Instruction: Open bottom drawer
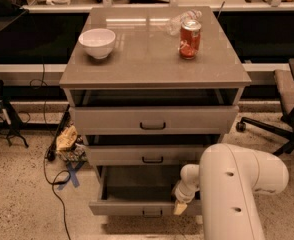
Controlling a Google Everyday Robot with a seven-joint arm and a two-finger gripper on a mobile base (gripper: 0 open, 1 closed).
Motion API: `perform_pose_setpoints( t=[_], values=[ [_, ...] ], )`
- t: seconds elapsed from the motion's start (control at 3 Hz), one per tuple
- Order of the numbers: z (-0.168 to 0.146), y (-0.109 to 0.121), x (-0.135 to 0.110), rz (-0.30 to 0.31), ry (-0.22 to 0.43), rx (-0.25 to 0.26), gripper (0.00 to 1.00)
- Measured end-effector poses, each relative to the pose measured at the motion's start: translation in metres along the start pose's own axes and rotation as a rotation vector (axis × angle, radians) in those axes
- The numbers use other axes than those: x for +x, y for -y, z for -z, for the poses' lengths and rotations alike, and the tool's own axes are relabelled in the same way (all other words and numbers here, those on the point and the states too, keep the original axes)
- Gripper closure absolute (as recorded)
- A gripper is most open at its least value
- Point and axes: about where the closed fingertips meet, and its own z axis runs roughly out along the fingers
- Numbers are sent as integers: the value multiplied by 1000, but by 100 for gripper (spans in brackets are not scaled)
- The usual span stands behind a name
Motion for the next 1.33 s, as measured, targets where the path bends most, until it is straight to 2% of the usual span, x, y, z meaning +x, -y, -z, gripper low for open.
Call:
perform_pose_setpoints(
  t=[0.33,1.0,1.33],
  values=[
    [-2,-8,-9,27,21,-28,0],
    [1,-25,-7,20,94,-52,0],
    [0,-27,-6,13,95,-59,0]
  ],
)
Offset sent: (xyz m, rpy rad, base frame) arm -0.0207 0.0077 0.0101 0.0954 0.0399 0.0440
